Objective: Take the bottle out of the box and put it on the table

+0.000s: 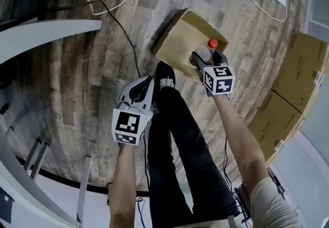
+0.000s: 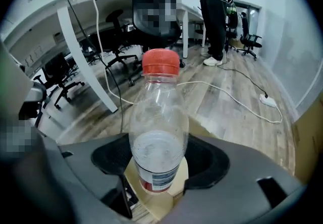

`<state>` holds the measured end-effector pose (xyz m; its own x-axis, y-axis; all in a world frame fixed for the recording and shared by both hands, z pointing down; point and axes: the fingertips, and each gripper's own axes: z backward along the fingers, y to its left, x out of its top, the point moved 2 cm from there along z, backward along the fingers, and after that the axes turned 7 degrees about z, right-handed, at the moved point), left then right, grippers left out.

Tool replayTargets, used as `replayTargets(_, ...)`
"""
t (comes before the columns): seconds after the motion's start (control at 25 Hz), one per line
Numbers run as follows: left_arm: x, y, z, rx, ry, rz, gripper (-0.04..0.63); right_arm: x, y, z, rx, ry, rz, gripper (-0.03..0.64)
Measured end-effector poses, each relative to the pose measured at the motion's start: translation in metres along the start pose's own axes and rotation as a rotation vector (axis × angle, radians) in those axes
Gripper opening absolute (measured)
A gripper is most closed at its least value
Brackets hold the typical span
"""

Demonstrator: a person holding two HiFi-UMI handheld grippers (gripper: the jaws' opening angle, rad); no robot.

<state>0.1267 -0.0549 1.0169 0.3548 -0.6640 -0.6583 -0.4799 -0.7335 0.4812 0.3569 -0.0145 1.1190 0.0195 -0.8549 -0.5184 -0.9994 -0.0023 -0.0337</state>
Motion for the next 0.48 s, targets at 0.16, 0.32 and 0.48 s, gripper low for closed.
replayTargets(0.16, 0.023, -0.015, 0.045, 0.042, -0.03, 0.038, 0.015, 0.041, 0.017, 0.056, 0.006, -0.06, 0.007, 0.311)
replayTargets(0.32, 0.052, -0.034, 0.093, 0.075, -0.057, 0.057, 0.014, 0.082, 0.039, 0.113, 0.03, -0.109, 0.048, 0.311)
replayTargets(0.48, 0.087, -0.057, 0.141, 0.101, -0.102, 0.062, 0.014, 0.121, 0.061, 0.174, 0.052, -0.155, 0.088, 0.311)
